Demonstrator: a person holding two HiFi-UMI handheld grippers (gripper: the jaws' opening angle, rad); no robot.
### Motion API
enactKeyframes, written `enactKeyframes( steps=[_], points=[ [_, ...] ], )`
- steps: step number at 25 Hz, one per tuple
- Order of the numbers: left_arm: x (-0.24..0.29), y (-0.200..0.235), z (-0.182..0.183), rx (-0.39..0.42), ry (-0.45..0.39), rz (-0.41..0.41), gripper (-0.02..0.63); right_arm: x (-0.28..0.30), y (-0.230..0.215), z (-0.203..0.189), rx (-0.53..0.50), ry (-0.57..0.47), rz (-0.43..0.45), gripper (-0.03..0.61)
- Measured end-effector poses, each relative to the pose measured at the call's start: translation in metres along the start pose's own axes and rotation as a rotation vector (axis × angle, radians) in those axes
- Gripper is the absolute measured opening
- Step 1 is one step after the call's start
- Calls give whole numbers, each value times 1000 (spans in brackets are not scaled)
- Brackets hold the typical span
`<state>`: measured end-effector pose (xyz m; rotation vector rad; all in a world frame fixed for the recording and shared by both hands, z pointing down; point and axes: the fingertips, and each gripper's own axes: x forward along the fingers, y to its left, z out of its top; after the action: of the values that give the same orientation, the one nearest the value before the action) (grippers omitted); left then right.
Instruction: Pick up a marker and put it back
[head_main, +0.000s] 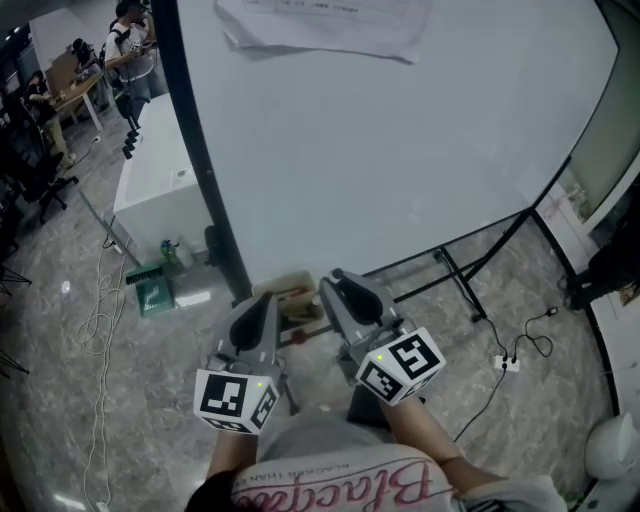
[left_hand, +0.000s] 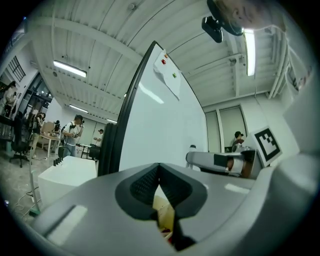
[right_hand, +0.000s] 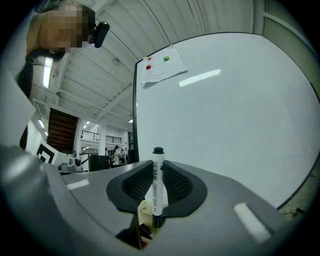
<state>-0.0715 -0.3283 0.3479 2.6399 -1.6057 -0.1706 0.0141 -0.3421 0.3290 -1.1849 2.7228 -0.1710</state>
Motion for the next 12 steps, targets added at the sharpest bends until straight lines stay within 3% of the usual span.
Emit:
enactKeyframes(
  steps=[12],
  points=[
    [3,6,-15,-26,51,6,0,22,-16,-74,64,270,-27,63]
  ],
)
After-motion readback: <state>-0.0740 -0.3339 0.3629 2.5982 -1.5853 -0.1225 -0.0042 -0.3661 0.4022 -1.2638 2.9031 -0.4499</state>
